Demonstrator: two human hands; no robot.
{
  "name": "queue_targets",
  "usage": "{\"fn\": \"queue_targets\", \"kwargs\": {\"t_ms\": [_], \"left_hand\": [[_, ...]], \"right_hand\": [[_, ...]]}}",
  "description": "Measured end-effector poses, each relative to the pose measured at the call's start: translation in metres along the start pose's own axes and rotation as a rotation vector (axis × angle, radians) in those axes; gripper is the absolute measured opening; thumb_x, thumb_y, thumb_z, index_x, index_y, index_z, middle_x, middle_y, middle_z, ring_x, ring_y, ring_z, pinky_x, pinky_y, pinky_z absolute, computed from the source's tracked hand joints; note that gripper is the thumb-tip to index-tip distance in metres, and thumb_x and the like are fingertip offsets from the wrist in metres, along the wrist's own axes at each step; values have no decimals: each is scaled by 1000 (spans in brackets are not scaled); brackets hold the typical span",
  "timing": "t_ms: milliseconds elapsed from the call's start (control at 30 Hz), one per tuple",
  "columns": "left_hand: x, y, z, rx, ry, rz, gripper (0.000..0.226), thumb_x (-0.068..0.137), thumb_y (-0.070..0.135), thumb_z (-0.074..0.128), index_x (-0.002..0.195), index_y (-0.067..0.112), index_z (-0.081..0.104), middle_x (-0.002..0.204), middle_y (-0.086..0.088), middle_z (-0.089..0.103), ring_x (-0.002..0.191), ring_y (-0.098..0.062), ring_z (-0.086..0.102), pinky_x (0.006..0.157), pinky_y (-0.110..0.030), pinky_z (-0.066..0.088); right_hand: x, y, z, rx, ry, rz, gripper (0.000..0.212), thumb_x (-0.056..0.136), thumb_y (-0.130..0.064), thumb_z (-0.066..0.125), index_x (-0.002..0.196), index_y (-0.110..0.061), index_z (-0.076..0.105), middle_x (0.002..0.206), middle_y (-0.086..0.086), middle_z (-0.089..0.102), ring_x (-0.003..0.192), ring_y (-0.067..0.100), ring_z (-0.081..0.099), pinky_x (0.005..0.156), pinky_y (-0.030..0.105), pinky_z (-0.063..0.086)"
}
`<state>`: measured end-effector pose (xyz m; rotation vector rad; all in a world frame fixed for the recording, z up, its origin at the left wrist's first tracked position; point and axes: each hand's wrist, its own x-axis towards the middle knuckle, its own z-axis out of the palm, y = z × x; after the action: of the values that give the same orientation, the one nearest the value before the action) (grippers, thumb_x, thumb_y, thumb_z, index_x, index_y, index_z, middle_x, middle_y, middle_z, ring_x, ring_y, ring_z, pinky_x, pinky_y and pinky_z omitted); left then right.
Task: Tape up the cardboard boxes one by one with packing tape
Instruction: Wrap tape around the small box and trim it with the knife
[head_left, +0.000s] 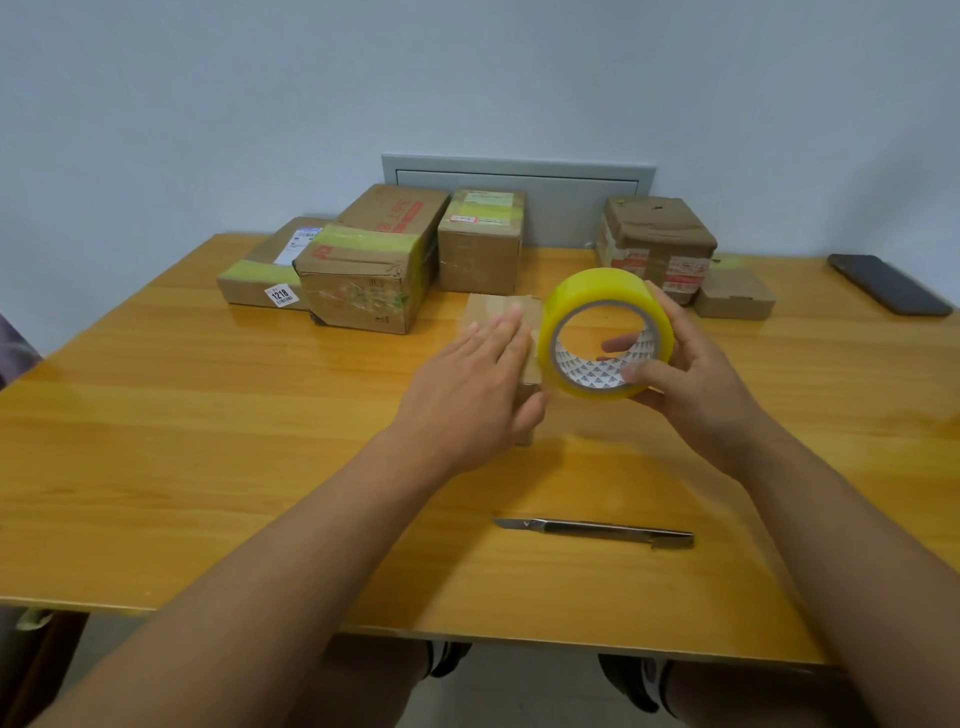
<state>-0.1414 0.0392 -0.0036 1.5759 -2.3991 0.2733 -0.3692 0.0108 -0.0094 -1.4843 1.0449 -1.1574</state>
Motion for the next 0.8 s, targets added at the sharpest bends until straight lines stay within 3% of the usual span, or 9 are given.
{"fn": "queue_targets", "kwargs": {"t_ms": [100,167,233,300,400,567,800], "left_hand": [[1,0,-1,-20,-9,-26,72,102,54,28,158,14,8,165,-6,8,152,-16,8,121,-28,4],[0,1,-1,-28,-4,-48,72,102,54,27,158,15,6,165,-5,8,151,-16,9,121,-28,5],[-2,1,-1,-37,-7,-65,71,102,55,26,158,16,5,165,-4,8,151,-15,9,120,-27,6],[-5,-1,-3,-39,-11,-79,71,102,55,27,158,17,6,165,-3,9,151,-14,9,120,-26,6],[-7,-4,-2,-32,-18,-87,71,101,56,26,158,16,10,165,-3,10,151,-15,10,120,-27,6],[-7,-5,-1,-33,-17,-80,70,102,56,26,158,16,11,165,-4,11,151,-16,9,120,-27,4],[-8,-4,2,-35,-6,-66,73,100,58,29,158,19,9,165,-7,11,152,-19,8,121,-31,5]], "right_hand": [[-3,7,3,53,-9,46,86,83,-1,71,147,-45,33,117,7,66,109,21,66,85,38,57],[-4,13,8,192,24,99,87,74,-4,76,146,-33,36,120,9,66,111,24,66,85,38,57],[-6,17,16,335,62,141,80,68,-6,76,139,-19,42,120,12,66,113,30,65,84,36,57],[-6,19,21,368,74,156,69,68,-4,75,130,-16,47,118,14,67,113,32,64,81,34,57],[-1,14,17,234,92,117,60,77,5,72,128,-16,50,109,13,68,108,32,65,80,35,58],[4,-1,7,-66,87,-3,66,82,5,70,136,-27,50,105,5,67,101,24,66,81,40,59],[4,2,12,-292,106,-100,75,86,-2,65,148,-34,37,101,-2,66,96,16,64,87,41,57]]}}
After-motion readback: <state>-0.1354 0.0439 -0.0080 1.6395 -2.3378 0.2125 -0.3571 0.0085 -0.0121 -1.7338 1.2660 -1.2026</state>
